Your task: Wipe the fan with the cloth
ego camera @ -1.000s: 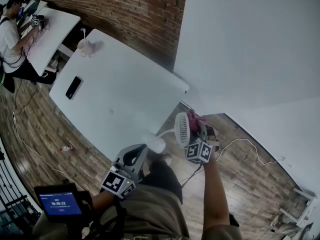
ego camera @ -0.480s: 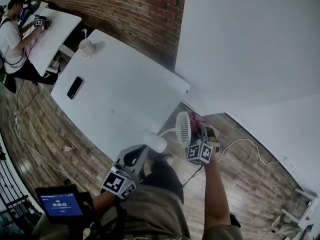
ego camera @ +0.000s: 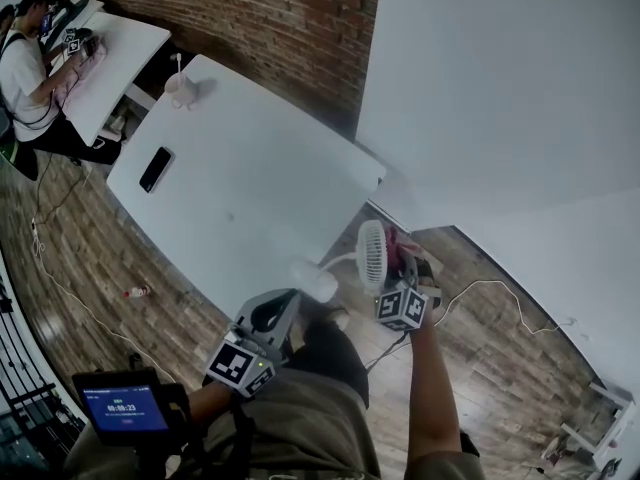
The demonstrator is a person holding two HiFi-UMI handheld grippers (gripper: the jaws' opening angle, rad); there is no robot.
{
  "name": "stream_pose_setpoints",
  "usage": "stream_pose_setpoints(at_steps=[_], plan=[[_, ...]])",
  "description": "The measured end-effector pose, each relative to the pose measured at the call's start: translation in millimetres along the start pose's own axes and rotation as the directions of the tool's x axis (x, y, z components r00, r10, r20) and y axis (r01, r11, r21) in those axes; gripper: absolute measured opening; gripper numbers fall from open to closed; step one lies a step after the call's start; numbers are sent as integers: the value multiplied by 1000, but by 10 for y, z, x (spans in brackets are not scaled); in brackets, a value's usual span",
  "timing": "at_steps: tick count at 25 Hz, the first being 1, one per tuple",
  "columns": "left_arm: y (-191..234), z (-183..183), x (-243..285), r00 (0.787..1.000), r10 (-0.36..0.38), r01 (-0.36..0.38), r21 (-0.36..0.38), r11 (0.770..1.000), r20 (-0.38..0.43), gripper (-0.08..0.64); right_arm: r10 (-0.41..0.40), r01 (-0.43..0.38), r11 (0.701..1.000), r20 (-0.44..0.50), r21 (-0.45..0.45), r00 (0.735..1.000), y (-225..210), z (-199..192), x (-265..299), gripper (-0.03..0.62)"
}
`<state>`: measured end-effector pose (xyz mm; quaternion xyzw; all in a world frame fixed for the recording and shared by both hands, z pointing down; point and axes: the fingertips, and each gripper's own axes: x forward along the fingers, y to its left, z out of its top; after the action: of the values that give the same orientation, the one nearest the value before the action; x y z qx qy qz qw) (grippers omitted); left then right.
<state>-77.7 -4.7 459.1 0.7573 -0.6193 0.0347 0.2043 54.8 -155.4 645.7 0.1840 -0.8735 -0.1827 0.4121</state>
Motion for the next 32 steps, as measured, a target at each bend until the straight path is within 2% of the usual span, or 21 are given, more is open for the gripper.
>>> stream_pose_setpoints(at_steps=[9,14,32], plan=[[46,-19,-31,1000,14,-14,-12,1000,4,20,7,-7,999,-5,36,1000,83,-4,19,89],[45,-77,-61,1000,9,-9,-11,1000,-23,20,16,-15,999,-18,52,1000,166,-39,6,89],[0,-154,-105,1000,-17,16,-33,999,-20,21,-7,11,997,-51,81,999,260,-143,-117,89]])
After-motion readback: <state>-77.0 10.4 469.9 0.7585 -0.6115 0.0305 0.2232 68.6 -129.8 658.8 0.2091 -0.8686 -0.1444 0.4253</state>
